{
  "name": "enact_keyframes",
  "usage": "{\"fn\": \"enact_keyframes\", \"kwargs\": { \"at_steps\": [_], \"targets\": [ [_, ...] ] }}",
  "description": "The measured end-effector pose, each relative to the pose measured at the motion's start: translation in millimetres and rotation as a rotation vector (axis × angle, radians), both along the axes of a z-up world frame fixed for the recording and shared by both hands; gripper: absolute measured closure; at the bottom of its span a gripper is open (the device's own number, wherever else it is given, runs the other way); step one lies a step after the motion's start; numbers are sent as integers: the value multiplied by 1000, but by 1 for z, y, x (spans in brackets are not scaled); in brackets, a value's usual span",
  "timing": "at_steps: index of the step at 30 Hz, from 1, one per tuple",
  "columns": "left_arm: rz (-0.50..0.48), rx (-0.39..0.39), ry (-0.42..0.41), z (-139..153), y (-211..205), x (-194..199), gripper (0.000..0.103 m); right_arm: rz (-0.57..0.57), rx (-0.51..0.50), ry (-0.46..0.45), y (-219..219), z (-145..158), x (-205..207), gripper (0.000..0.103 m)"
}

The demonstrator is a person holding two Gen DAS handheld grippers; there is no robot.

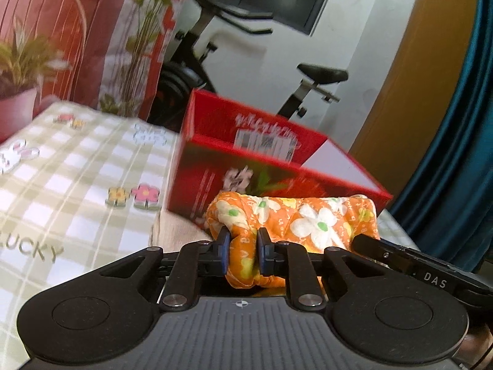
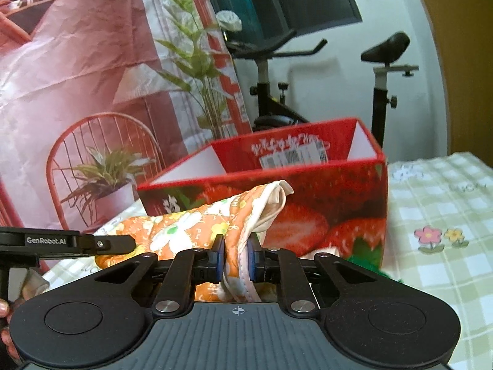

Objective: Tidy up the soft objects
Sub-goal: 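Lift the orange floral roll with both grippers and lower it into the red box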

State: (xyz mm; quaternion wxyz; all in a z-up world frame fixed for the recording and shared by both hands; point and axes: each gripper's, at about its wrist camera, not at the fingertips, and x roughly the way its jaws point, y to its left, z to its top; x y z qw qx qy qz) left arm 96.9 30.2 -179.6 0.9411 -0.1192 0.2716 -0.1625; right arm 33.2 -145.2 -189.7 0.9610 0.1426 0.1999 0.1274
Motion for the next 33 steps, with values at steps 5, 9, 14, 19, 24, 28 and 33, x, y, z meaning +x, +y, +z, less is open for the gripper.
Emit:
{"fn": "enact_keyframes", "kwargs": {
  "at_steps": [5, 9, 14, 19, 24, 28, 33],
  "targets": [
    [-26, 34, -79, 23, -5, -5, 85, -6, -19, -42, -1, 18, -4, 89],
    [-30, 38, -140, 44, -6, -3, 85, 3, -34, -86, -1, 37, -3, 89],
    [-41, 39, -199, 67, -10, 6, 85, 12, -46, -142, -5, 63, 4, 89],
    [-43, 30, -218, 77, -12, 17, 85, 24, -56, -171, -12, 86, 17, 89],
    [-43, 51, -250, 86, -18, 27, 85, 39, -56, -168, -21, 101, 35, 89],
    [-42, 74, -273, 94, -23, 41, 85, 45, -60, -158, -27, 113, 58, 89],
    [-13, 84, -281, 99, -29, 67, 85, 31, -70, -150, -29, 118, 92, 89]
  ]
}}
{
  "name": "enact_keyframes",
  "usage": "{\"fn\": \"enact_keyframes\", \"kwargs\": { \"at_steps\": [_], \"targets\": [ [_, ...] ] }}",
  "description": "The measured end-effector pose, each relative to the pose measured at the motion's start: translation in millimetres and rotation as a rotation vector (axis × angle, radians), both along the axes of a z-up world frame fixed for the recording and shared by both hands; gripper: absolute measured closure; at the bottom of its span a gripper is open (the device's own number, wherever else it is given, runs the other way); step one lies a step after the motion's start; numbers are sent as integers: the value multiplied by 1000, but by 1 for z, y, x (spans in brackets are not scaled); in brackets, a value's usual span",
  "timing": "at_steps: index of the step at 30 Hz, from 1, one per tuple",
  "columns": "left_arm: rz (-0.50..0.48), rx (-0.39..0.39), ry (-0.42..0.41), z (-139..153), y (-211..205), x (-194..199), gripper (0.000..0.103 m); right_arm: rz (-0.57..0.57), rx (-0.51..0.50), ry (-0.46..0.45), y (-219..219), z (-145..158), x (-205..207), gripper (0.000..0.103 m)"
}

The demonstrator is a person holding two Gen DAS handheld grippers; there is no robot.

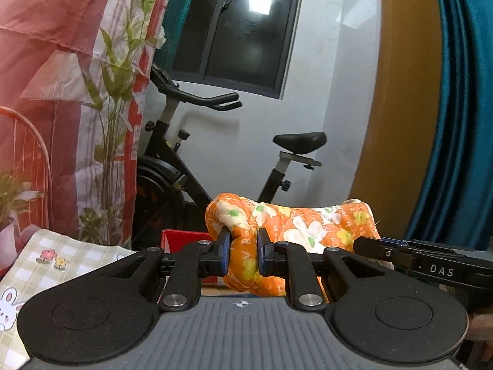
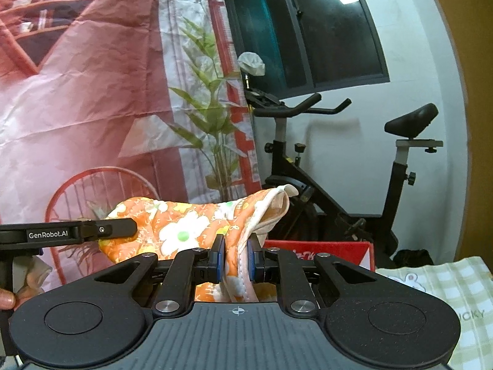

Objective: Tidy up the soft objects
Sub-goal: 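Lift the orange floral roll with both grippers and lower it into the red box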

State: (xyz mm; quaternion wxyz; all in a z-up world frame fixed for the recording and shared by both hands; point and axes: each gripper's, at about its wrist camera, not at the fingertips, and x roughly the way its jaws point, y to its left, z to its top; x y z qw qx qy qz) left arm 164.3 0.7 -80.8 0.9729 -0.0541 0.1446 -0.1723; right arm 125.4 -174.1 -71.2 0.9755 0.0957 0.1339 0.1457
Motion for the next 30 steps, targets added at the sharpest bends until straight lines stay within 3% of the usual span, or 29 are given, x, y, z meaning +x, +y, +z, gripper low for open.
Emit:
{"fn": "enact_keyframes", "kwargs": {
  "at_steps": [11, 25, 27, 30],
  "targets": [
    [47, 38, 101, -11, -12, 74, 85, -56, -64, 112, -2, -23, 76, 89],
    [37, 89, 259, -46, -22, 117, 83, -142, -72, 348, -1, -76, 129, 89],
    [37, 101, 278, -49, -22, 120, 80, -152, -70, 368, -1, -80, 132, 88],
    [36, 121, 280, -51, -21, 119, 59, -164, -103, 383, 3, -82, 134, 81]
  ]
}}
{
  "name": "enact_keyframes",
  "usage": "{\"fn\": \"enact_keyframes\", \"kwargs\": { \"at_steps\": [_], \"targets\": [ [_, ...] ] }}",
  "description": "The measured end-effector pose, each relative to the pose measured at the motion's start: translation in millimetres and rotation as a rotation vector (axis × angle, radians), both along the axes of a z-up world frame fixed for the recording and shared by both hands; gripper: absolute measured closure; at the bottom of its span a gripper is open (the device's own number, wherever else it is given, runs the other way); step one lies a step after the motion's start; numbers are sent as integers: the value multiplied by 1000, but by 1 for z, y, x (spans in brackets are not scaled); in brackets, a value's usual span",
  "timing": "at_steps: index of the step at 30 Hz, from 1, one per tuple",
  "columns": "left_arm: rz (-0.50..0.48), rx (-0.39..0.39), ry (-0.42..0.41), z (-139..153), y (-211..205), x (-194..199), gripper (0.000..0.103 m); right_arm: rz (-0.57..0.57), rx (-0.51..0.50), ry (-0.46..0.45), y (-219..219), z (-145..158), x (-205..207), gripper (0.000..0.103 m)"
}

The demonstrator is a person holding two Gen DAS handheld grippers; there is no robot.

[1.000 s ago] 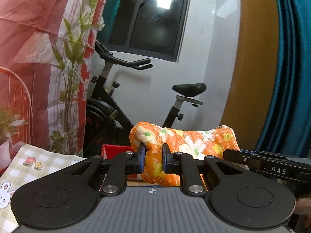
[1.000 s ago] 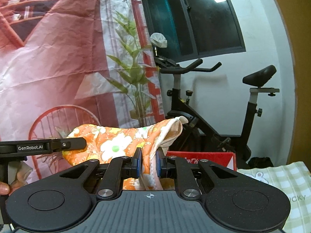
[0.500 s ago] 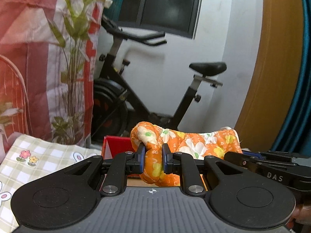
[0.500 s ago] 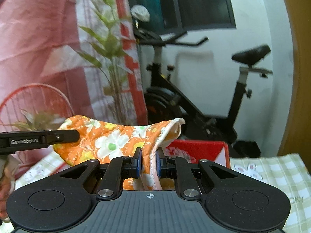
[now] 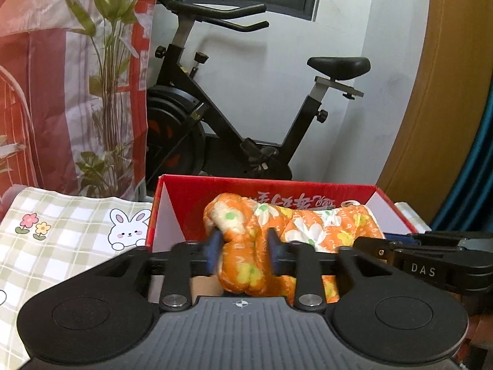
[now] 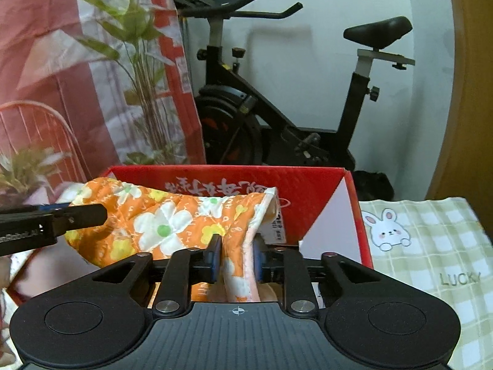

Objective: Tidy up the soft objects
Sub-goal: 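Lift the orange floral roll with both grippers and lower it into the red box, then open both grippers and move them to the white knit towel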

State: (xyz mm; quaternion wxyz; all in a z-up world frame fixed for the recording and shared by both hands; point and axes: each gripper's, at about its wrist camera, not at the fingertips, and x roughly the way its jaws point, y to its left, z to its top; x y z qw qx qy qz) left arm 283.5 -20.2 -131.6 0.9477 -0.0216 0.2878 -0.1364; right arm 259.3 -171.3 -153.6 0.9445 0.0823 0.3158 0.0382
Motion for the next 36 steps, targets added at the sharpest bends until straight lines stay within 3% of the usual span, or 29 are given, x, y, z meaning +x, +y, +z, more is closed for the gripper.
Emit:
{"fn": "enact_keyframes", "kwargs": {
  "at_steps": [2, 5, 8, 10, 15, 25, 30, 36],
  "targets": [
    [7, 13, -14, 1, 2, -3, 38, 2, -7, -12, 2, 2, -2, 78],
    [18, 14, -19, 4, 4, -6, 23, 10, -36, -34, 5, 4, -7, 58],
    [18, 13, -19, 7, 6, -11, 19, 18, -66, -56, 7, 8, -14, 46],
    [11, 18, -17, 9, 6, -15, 14, 17, -75, -70, 7, 12, -19, 28],
    [-9, 39, -11, 15, 9, -30, 6, 3, -86, -139, 2, 25, -37, 0],
    [-41, 44, -5, 27, 21, -80, 0, -32, -37, -216, -8, 36, -84, 0],
    [-65, 61, 12, 23, 26, -109, 0, -60, 19, -215, -5, 34, -120, 0],
    [-68, 28, 75, 3, 34, -141, 0, -45, 84, -213, -1, 19, -166, 0]
  ]
}}
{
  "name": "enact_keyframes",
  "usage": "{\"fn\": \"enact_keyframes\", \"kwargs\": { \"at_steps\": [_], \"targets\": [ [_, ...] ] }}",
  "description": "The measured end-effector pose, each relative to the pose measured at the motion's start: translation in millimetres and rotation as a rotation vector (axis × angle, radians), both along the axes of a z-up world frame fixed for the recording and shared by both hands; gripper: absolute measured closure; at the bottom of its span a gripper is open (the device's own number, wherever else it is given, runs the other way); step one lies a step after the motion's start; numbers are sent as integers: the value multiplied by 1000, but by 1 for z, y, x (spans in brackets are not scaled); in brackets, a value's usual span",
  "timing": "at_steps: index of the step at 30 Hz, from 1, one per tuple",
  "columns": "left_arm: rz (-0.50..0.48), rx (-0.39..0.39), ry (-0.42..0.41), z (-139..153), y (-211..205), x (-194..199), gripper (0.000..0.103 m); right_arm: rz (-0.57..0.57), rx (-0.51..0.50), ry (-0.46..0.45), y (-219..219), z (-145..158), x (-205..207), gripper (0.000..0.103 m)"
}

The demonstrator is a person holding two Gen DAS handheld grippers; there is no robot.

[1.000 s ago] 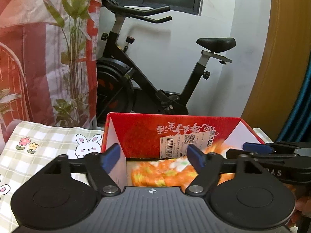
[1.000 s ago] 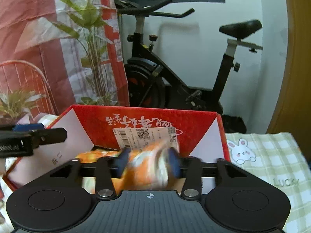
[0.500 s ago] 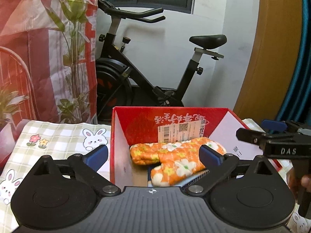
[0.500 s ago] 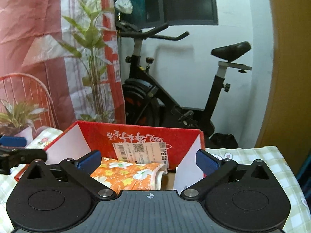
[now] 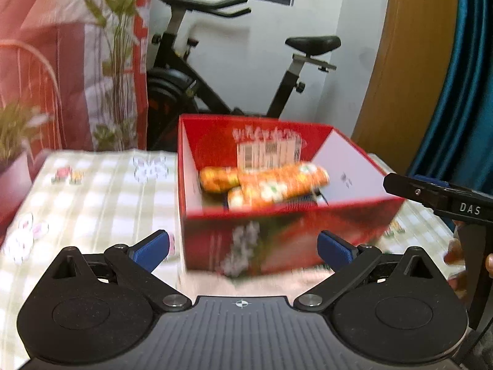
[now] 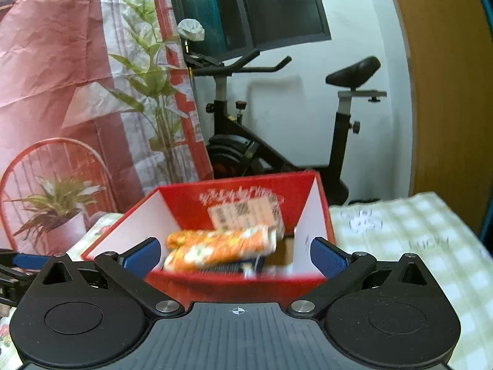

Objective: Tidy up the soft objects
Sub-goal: 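Open both grippers and move them to the white knit towel, then close both grippers on the white knit towel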

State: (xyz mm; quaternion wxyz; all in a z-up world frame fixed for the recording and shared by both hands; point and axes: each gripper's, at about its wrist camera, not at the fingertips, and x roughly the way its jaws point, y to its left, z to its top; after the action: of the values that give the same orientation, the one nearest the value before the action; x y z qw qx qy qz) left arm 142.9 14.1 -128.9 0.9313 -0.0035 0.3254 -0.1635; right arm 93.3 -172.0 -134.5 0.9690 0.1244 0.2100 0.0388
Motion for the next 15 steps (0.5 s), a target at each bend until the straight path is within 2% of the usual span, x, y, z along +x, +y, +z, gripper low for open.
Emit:
{"fn": "enact_keyframes", "kwargs": {
  "at_steps": [7, 10, 13, 15],
  "targets": [
    [-2, 10, 50, -28, 2, -21, 0, -37, 42, 52, 2, -35, -33, 0],
    [10, 4, 68, -37, 6, -20, 0, -59, 12, 75, 4, -50, -42, 0],
    [37, -8, 75, -44, 15, -17, 1, -3, -3, 90, 6, -60, -46, 0],
    [59, -23, 85, -49, 22, -12, 2, -6, -34, 92, 10, -63, -46, 0]
  ]
}}
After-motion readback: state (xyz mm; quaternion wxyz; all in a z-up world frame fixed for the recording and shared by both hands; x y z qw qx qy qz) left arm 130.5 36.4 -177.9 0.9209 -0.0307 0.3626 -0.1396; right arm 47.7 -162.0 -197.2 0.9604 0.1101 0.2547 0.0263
